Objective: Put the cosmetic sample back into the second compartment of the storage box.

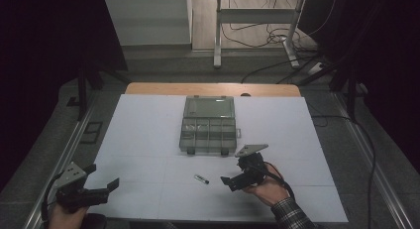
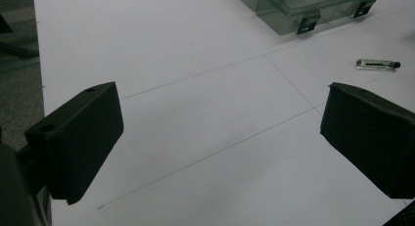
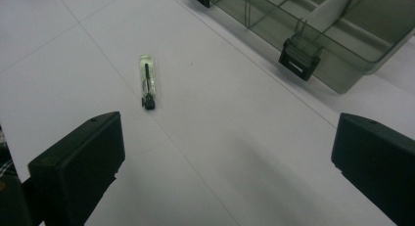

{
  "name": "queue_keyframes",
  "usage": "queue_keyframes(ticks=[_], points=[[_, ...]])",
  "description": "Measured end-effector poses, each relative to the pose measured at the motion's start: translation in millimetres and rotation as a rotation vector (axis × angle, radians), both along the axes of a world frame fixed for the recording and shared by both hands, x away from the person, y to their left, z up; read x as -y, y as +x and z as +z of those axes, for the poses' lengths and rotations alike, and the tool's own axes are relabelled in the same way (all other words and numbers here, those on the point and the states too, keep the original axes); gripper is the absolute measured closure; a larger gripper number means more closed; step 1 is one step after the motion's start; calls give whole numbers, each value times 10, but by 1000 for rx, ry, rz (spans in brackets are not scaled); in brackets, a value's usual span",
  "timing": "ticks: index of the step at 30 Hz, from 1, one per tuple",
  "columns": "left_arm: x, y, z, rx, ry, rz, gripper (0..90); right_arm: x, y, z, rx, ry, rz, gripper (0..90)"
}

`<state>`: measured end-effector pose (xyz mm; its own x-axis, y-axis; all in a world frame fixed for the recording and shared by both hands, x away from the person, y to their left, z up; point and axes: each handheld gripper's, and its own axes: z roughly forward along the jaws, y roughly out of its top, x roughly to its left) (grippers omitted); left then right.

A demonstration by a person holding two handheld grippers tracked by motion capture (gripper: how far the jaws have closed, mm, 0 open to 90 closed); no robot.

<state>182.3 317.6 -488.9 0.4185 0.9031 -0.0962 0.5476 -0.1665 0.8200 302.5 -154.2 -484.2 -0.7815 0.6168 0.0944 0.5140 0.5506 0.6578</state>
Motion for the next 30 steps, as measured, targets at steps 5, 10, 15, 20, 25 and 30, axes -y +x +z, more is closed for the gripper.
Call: queue_keyframes(ticks=[5, 10, 15, 20, 25, 30], points=[[0, 2, 0, 0, 0, -1, 27, -112, 34, -20, -21, -26, 4, 3], [0, 2, 0, 0, 0, -2, 28, -210, 60, -46, -37, -60, 13, 77], [5, 4, 1, -2, 4, -1, 29, -281, 79, -55, -42, -84, 43, 184], [10, 7, 0, -2, 7, -1, 30, -366, 85, -65, -35, -102, 91, 297], [7, 9, 0, -3, 7, 0, 30, -460, 93, -81, -39, -115, 125, 428], [8, 11, -1, -3, 5, 0, 30, -539, 95, -97, -52, -113, 155, 509]])
